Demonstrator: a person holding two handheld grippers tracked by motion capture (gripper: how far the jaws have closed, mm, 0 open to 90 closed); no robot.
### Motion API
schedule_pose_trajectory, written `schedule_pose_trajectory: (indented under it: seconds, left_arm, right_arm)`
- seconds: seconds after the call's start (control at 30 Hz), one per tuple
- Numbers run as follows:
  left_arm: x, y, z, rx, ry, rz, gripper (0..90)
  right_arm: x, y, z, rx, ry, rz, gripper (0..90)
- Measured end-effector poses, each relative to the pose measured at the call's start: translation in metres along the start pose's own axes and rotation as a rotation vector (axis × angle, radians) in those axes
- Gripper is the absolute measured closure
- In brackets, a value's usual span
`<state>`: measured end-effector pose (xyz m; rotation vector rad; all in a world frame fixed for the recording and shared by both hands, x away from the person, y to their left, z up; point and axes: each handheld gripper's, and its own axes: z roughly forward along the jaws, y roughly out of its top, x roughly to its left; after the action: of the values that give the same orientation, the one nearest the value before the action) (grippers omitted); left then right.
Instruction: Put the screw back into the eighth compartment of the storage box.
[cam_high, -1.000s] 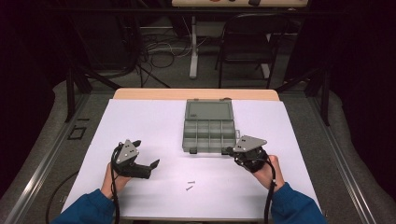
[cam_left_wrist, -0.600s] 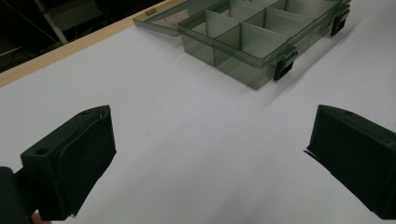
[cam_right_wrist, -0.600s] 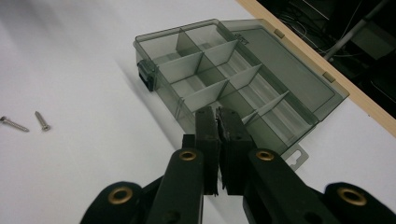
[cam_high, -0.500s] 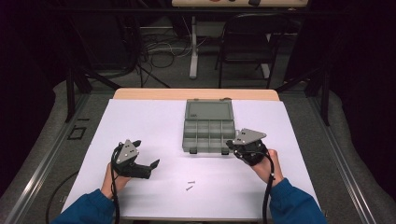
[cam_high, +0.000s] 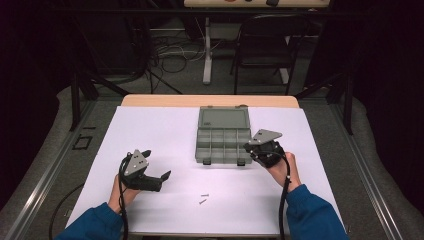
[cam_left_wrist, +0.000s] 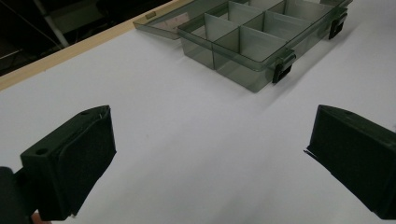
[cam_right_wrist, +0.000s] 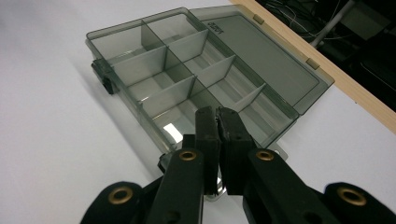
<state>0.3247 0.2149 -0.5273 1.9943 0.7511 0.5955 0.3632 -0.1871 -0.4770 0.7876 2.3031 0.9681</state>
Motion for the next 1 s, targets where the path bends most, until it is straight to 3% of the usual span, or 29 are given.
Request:
schedule_pose_trajectory:
  seconds: [0.47, 1.0]
  left_arm:
    - [0.0, 0.0, 0.0, -0.009, -0.009, 0.0, 0.0]
    - [-0.001, -0.001, 0.001, -0.008, -0.021, 0.002, 0.0]
  right_arm:
    - [-0.01, 0.003, 0.026, 0.046, 0.001, 0.026, 87.9]
    - [-0.016, -0.001, 0.04, 0.088, 0.007, 0.051, 87.8]
